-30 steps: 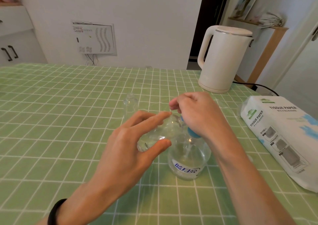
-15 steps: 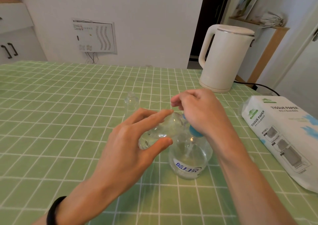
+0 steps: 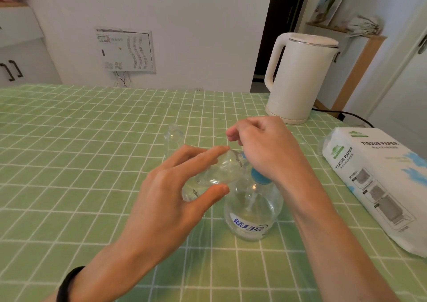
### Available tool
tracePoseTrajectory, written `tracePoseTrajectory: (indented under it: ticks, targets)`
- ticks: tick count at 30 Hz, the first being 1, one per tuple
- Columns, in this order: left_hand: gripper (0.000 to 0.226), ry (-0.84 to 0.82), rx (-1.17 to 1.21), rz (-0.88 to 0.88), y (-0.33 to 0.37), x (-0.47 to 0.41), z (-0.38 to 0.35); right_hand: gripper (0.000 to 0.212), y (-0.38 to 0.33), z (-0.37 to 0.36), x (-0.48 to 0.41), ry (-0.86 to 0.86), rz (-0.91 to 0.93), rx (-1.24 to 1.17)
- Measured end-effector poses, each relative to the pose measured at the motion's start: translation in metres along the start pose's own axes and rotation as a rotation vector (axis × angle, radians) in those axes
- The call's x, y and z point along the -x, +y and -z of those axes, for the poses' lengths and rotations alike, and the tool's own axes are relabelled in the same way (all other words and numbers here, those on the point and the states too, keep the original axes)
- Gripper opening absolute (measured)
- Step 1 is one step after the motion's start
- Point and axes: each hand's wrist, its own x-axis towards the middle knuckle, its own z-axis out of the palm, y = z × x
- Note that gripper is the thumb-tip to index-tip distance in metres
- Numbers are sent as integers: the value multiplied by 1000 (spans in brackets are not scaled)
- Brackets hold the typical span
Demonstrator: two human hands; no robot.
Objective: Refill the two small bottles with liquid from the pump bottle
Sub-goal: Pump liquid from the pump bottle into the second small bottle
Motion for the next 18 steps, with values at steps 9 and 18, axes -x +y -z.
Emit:
tracePoseTrajectory:
  ticks: [9, 18]
  targets:
    - [54, -15, -10, 5, 2, 2, -1, 37, 2, -1, 3, -39, -49, -48]
    - [53, -1, -5, 5, 1, 2, -1, 38, -4, 0, 1, -9, -23, -13]
